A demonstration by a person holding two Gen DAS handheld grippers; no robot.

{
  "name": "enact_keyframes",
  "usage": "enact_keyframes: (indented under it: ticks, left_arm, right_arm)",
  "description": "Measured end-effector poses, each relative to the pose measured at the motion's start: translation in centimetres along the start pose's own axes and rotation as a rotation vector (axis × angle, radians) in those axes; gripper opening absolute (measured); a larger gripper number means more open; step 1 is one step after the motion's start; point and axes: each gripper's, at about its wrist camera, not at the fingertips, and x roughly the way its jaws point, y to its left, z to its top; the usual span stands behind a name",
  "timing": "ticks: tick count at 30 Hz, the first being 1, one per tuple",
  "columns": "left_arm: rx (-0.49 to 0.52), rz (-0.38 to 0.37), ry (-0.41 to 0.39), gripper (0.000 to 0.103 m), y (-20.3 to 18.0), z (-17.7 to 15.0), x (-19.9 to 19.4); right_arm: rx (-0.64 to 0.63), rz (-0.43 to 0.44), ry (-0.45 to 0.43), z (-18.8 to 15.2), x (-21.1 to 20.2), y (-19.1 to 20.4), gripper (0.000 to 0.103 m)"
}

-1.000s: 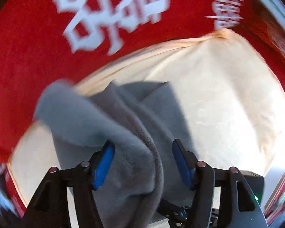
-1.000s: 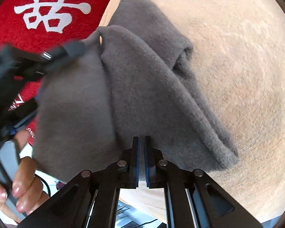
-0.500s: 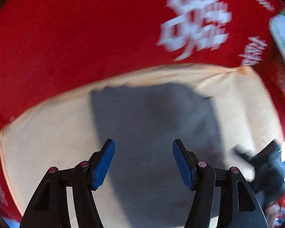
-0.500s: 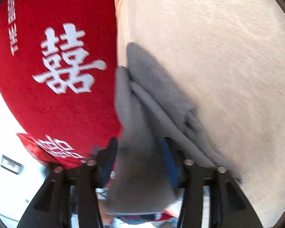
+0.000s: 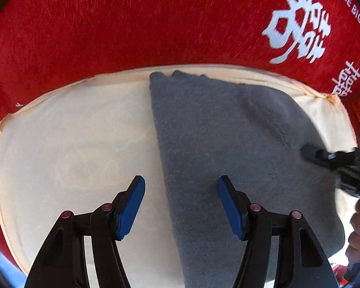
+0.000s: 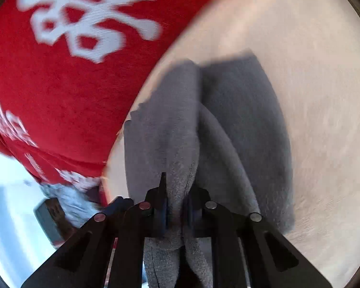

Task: Fold small clothes

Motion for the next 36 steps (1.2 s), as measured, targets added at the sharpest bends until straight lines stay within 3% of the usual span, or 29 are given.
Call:
enact_keyframes:
  ticks: [3,5,7,8,9,10,12,16,22,27,28,29,33,36]
  left_arm:
    - [0.043,-0.013,-0.015,0.065,-0.9,-0.2,-0.3]
    - [0.079,-0.01,-0.003,0.065,-1.7,-0.5,0.5]
    - [0.093,-0.006,0.004,0.083,-2.1,-0.8,1.4]
    - [0.093,0.001,0.001,0.084,-2.2,-1.0,1.7]
    - [0.088,-0.011,0.007,0.084,-2.1,-1.0,2.0]
    - [0.077,-0.022,0.015,0.084,-1.9,-1.1,2.1]
    - [0.072,-0.021,0.022,0.084,-1.3,-1.1,1.8]
    - [0.108,0.019,0.018,0.084,-0.6,-1.7,0.2]
    - [0.128,-0.003,0.025,0.084,0.6,-3.1,-1.9]
    - [0.172,-0.054,0.062,0.084,-0.8,-4.8,-1.6]
    - [0.184,-0.047,0.071,0.084,-1.0,-5.1,-1.4]
    - [0.198,-0.032,0.08,0.084,-1.4,-6.0,-0.9]
    - [0.219,-0.006,0.111,0.084,-1.6,-8.5,1.0]
    - [0.179,-0.028,0.124,0.085,-0.9,-9.6,1.8]
  right_arm:
    - [-0.066,0.015,-0.074,-0.9,-2.6,1.5,0.014]
    - [-0.05,-0.034,-0.093,-1.3,-3.2,0.0,0.014]
    - [-0.002,-0.092,-0.081,-1.1,-2.5,-2.4,0.014]
    - [0.011,-0.137,-0.069,-1.0,-2.0,-3.6,0.015]
    - [0.028,-0.173,-0.043,-1.0,-1.2,-5.1,0.017]
    - [0.045,-0.165,-0.036,-0.7,-0.9,-5.5,0.023]
    - [0.056,-0.153,-0.045,-0.7,-1.5,-5.7,0.026]
    - [0.007,-0.264,-0.031,-1.4,-4.0,-4.3,0.032]
    - [-0.03,-0.22,0.013,-5.5,-7.5,-3.7,0.032]
    - [-0.042,-0.217,0.098,-7.9,-6.1,-3.1,0.032]
    - [-0.051,-0.243,0.113,-8.2,-5.3,-3.0,0.025]
    - [-0.065,-0.274,0.122,-8.5,-5.0,-3.1,0.008]
    - [-0.099,-0.409,0.139,-9.8,-4.0,-4.3,0.007]
    - [-0.052,-0.4,0.141,-10.6,-3.7,-6.1,0.007]
